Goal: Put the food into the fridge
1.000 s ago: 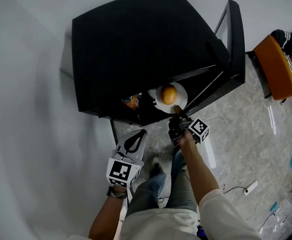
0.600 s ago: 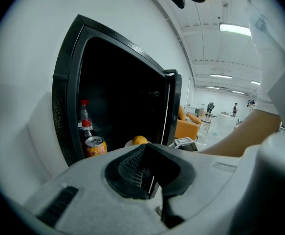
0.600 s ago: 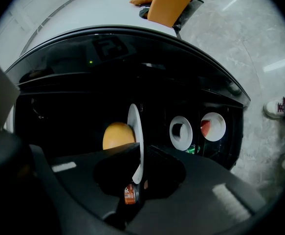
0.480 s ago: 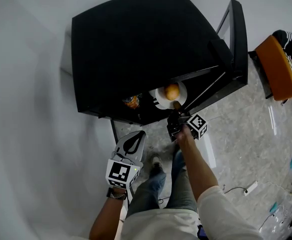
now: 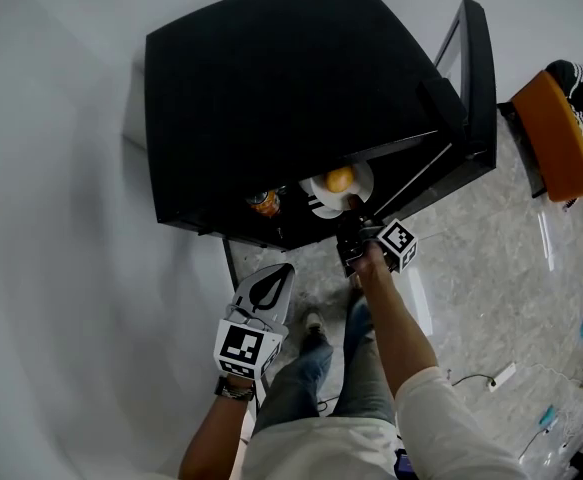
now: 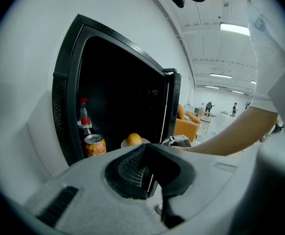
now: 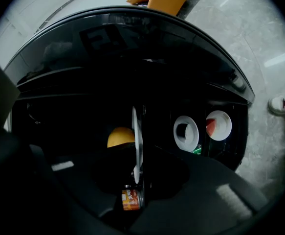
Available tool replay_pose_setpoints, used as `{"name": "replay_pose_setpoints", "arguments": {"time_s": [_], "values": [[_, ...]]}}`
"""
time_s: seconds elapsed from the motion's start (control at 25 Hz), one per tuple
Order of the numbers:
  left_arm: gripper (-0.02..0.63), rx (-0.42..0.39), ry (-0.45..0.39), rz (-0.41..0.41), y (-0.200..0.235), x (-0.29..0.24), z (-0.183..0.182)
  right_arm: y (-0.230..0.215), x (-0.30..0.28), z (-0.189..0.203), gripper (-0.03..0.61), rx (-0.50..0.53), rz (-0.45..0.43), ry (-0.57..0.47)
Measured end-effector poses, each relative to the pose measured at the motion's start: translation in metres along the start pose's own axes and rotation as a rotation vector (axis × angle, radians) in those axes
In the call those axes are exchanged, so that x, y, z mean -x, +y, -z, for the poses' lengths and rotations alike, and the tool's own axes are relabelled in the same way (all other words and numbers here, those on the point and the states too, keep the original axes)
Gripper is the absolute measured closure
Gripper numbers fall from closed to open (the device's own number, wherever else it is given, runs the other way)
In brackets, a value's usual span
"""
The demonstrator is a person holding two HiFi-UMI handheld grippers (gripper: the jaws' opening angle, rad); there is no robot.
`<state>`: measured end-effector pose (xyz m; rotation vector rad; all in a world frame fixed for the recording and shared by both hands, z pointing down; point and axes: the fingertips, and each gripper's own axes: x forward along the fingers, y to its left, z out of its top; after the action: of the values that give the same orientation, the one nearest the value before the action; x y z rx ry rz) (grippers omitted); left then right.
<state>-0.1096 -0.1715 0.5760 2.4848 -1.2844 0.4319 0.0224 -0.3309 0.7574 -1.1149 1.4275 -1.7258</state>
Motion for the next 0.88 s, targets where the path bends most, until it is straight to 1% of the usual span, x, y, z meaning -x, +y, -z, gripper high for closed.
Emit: {"name": "replay_pose_setpoints", "arguments": {"time_s": [0.24,0.44,0.52,0.6,0.72,0.88], "values": [[0.609,-0.004,0.007,0.011,-0.005,-0.001,0.001,0.002,0.015,0.001,0.509,0.035,-0.003,0.019],[0.609,-0.006,0.015,0.020,-0.009,0.000,0.004,0.001,0.033,0.000,0.512,0.044,0.010,-0.007],[0.609,-0.006,0.017,0.024,-0.012,0.000,0.005,0.000,0.038,0.000,0.527,0.046,0.020,-0.013],[0.609,-0.006,0.020,0.028,-0.013,0.000,0.007,0.001,0.039,0.000,0.537,0.050,0.020,-0.015],[0.609,-0.010,0.033,0.031,-0.014,0.000,0.012,0.004,0.036,-0.002,0.551,0.082,0.017,-0.017],[0.609,-0.013,0.045,0.027,-0.013,0.000,0.015,0.008,0.028,-0.001,0.546,0.097,0.023,-0.002]]}}
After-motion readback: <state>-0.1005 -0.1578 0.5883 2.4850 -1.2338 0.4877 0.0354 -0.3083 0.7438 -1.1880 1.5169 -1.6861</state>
